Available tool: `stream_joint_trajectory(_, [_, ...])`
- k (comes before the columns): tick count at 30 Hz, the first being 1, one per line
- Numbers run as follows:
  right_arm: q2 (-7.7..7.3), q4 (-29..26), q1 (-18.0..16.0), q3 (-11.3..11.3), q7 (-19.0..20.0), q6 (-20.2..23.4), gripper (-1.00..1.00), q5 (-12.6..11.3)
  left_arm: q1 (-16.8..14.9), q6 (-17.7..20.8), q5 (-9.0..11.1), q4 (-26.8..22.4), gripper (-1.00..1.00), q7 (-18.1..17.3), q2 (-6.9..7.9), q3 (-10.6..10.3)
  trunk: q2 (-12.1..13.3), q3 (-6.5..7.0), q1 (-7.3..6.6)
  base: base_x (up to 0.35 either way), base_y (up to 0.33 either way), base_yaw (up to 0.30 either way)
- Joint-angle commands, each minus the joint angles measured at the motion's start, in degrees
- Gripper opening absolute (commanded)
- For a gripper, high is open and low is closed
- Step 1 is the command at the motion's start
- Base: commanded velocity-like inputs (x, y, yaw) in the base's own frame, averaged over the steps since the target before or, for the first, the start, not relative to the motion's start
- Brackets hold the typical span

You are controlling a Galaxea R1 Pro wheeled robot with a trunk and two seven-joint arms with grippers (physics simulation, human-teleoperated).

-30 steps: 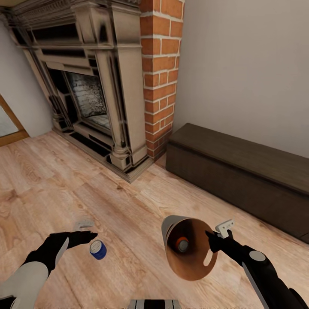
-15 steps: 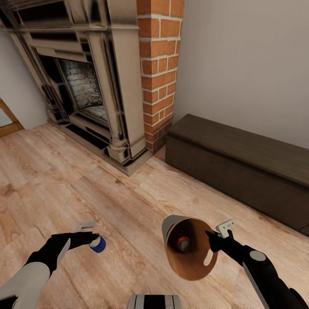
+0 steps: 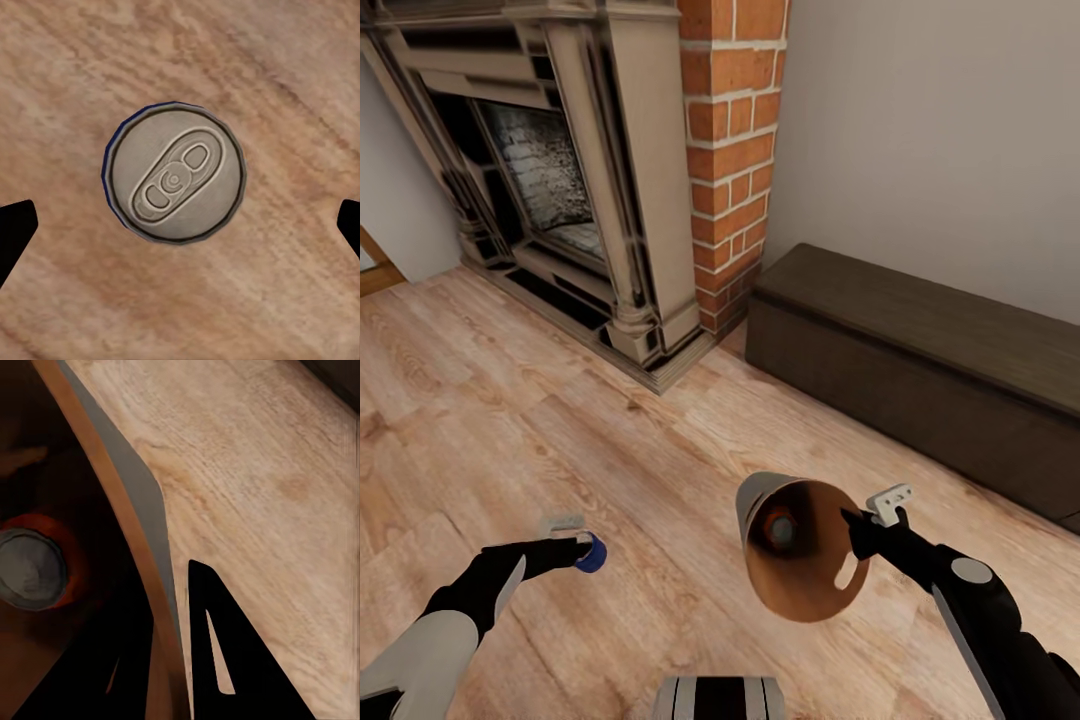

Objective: Put the three can of soda from the living room inside the tash can in the kitchen.

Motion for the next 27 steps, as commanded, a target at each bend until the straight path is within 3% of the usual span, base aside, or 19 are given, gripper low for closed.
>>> stream_joint_trajectory(1, [-0.15, -0.6, -0.6, 0.1, 0.2, 1.3, -1.00, -0.9, 0.0, -0.2, 0.0, 0.0, 1.00, 0.0, -0.07, 0.0, 0.0, -0.23, 0.02, 0.000, 0.000, 0.000])
stream_joint_trajectory(8, [-0.53, -1.5, -2.9, -0.1, 0.3, 3.3, -1.00, -0.9, 0.0, -1.4, 0.0, 0.0, 1.00, -0.2, -0.26, 0.0, 0.0, -0.23, 0.02, 0.000, 0.000, 0.000])
stream_joint_trajectory(14, [-0.63, -1.6, -4.1, -2.2, 1.6, 3.5, -1.00, -0.9, 0.0, -1.7, 0.0, 0.0, 1.00, -0.4, -0.21, 0.0, 0.0, -0.23, 0.02, 0.141, 0.000, 0.000])
stream_joint_trajectory(20, [-0.55, -1.6, -4.2, -2.5, 2.3, 3.5, -1.00, -0.9, 0.0, -1.8, 0.0, 0.0, 1.00, -0.5, -0.26, 0.0, 0.0, -0.23, 0.02, 0.285, 0.000, 0.000])
stream_joint_trajectory(27, [-0.48, -1.5, -4.1, -2.5, 2.5, 3.4, -1.00, -0.8, 0.0, -1.8, 0.1, 0.0, 1.00, -0.5, -0.28, 0.0, 0.0, -0.23, 0.02, 0.059, 0.000, 0.000])
